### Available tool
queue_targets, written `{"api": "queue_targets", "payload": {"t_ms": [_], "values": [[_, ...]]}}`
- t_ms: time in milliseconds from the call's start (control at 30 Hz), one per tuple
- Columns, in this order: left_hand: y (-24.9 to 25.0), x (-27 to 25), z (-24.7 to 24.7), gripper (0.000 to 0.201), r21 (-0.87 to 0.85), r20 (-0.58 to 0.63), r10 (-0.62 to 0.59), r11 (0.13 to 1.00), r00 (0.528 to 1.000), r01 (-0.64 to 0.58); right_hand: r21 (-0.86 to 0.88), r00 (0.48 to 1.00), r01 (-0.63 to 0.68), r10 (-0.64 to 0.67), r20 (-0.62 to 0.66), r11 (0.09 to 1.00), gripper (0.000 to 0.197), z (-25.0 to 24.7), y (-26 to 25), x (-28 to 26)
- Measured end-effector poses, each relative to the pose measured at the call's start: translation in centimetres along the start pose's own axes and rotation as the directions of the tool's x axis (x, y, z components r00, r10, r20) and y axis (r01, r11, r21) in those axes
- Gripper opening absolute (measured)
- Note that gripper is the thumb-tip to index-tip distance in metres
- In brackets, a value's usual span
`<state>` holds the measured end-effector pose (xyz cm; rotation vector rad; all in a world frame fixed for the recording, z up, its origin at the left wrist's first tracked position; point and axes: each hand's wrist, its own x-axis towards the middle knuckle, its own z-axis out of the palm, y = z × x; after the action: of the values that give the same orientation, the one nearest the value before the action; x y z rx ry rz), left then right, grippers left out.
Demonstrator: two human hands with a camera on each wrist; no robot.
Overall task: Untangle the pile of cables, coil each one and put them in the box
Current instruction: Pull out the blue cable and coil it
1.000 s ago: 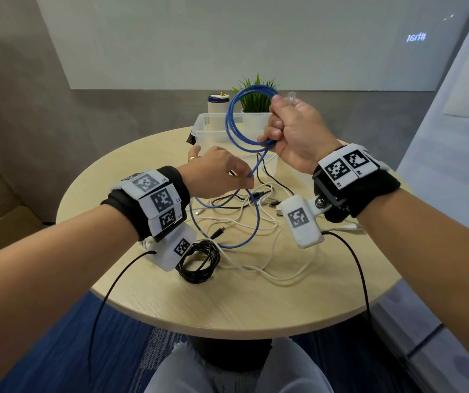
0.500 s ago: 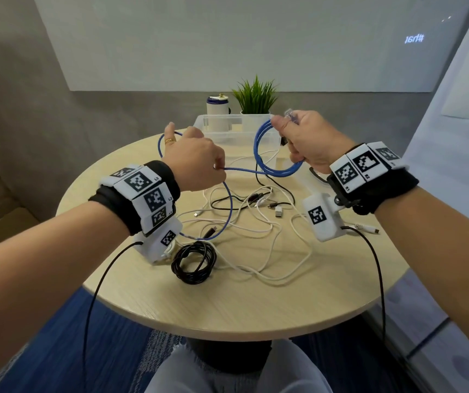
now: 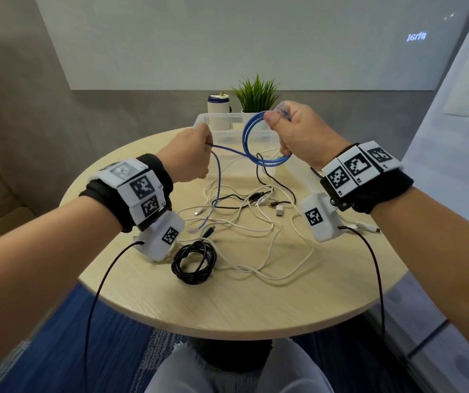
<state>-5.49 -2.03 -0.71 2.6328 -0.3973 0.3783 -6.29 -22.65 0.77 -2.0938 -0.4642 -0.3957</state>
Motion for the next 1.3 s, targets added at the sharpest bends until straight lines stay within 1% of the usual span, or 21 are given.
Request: {"api": "queue_targets", "payload": {"t_ms": [100, 167, 233, 367, 433, 533, 600, 667, 700, 733, 767, 833, 900, 967, 1033, 1067, 1100, 1133, 1167, 1267, 1300], "values": [[0.6, 0.0, -0.3, 0.017, -0.260, -0.047, -0.070, 0.964, 0.996, 0.055, -0.014, 0.999, 0.007, -0.008, -0.032, 1.000, 0.020, 0.2, 0.1, 0.1], [0.9, 0.0, -0.5, 0.023, -0.420, 0.002, -0.100, 0.903, 0.995, 0.092, -0.032, 0.996, 0.023, -0.025, -0.091, 0.999, 0.020, 0.2, 0.2, 0.4], [0.7, -0.1, -0.4, 0.027, -0.472, 0.081, -0.116, 0.871, 0.990, 0.141, -0.058, 0.989, 0.026, -0.034, -0.145, 0.998, 0.019, 0.1, 0.2, 0.6], [0.3, -0.5, -0.3, 0.027, -0.454, 0.150, -0.199, 0.856, 0.968, 0.246, -0.113, 0.977, 0.032, -0.055, -0.205, 0.993, 0.017, -0.4, 0.6, 1.0], [0.4, -0.7, -0.4, 0.025, -0.404, 0.188, -0.229, 0.868, 0.955, 0.288, -0.153, 0.973, 0.039, -0.072, -0.220, 0.988, 0.014, -0.5, 0.8, 1.2], [0.2, -0.9, -0.5, 0.025, -0.217, 0.220, -0.212, 0.941, 0.952, 0.260, -0.180, 0.970, 0.040, -0.081, -0.229, 0.983, 0.013, -0.5, 1.1, 1.3], [0.1, -1.1, -0.5, 0.025, -0.131, 0.252, -0.208, 0.960, 0.945, 0.246, -0.191, 0.970, 0.040, -0.084, -0.227, 0.981, 0.013, -0.6, 1.2, 1.2], [0.1, -1.2, -0.4, 0.022, -0.138, 0.283, -0.221, 0.954, 0.934, 0.267, -0.207, 0.971, 0.048, -0.094, -0.219, 0.977, 0.014, -0.5, 1.3, 1.2], [0.1, -1.2, -0.3, 0.022, -0.196, 0.290, -0.236, 0.934, 0.927, 0.299, -0.213, 0.971, 0.053, -0.100, -0.216, 0.976, 0.014, -0.5, 1.3, 1.2], [0.2, -1.2, -0.2, 0.023, -0.294, 0.300, -0.258, 0.891, 0.918, 0.346, -0.221, 0.972, 0.056, -0.104, -0.210, 0.974, 0.014, -0.4, 1.3, 1.1], [0.3, -1.2, -0.2, 0.025, -0.407, 0.319, -0.279, 0.822, 0.906, 0.397, -0.233, 0.974, 0.057, -0.105, -0.200, 0.971, 0.015, -0.3, 1.2, 1.0], [0.6, -1.3, -0.2, 0.024, -0.598, 0.370, -0.282, 0.656, 0.885, 0.459, -0.260, 0.984, 0.050, -0.092, -0.153, 0.964, 0.017, 0.0, 1.2, 0.6], [1.1, -1.5, -0.2, 0.025, -0.720, 0.379, -0.236, 0.533, 0.895, 0.445, -0.273, 0.995, 0.037, -0.062, -0.083, 0.961, 0.021, 0.5, 1.2, 0.1], [1.7, -1.6, -0.1, 0.030, -0.808, 0.353, -0.198, 0.429, 0.915, 0.404, -0.253, 0.999, 0.017, -0.023, -0.024, 0.967, 0.026, 1.1, 1.2, -0.4], [2.2, -1.7, -0.1, 0.036, -0.860, 0.342, -0.153, 0.347, 0.927, 0.375, -0.222, 1.000, 0.001, 0.006, 0.029, 0.975, 0.029, 1.7, 1.2, -0.7], [2.4, -1.8, -0.1, 0.039, -0.869, 0.344, -0.124, 0.332, 0.931, 0.366, -0.215, 0.998, -0.004, 0.016, 0.054, 0.977, 0.029, 2.0, 1.1, -0.7], [2.5, -1.8, -0.1, 0.041, -0.869, 0.345, -0.098, 0.342, 0.933, 0.357, -0.199, 0.997, -0.012, 0.027, 0.076, 0.980, 0.027, 2.1, 1.1, -0.8], [2.6, -1.9, -0.1, 0.041, -0.861, 0.340, -0.077, 0.374, 0.937, 0.343, -0.173, 0.995, -0.019, 0.036, 0.093, 0.985, 0.025, 2.2, 1.0, -0.8], [2.6, -1.9, 0.0, 0.039, -0.847, 0.326, -0.060, 0.426, 0.944, 0.319, -0.148, 0.994, -0.028, 0.044, 0.103, 0.989, 0.021, 2.2, 1.0, -0.8], [2.3, -1.9, 0.1, 0.030, -0.753, 0.236, -0.025, 0.627, 0.971, 0.199, -0.061, 0.990, -0.091, 0.097, 0.100, 0.994, 0.009, 2.1, 1.0, -0.6], [2.1, -1.9, 0.2, 0.025, -0.728, 0.196, -0.021, 0.667, 0.980, 0.159, -0.032, 0.988, -0.117, 0.120, 0.093, 0.993, 0.016, 2.0, 1.0, -0.5]]}}
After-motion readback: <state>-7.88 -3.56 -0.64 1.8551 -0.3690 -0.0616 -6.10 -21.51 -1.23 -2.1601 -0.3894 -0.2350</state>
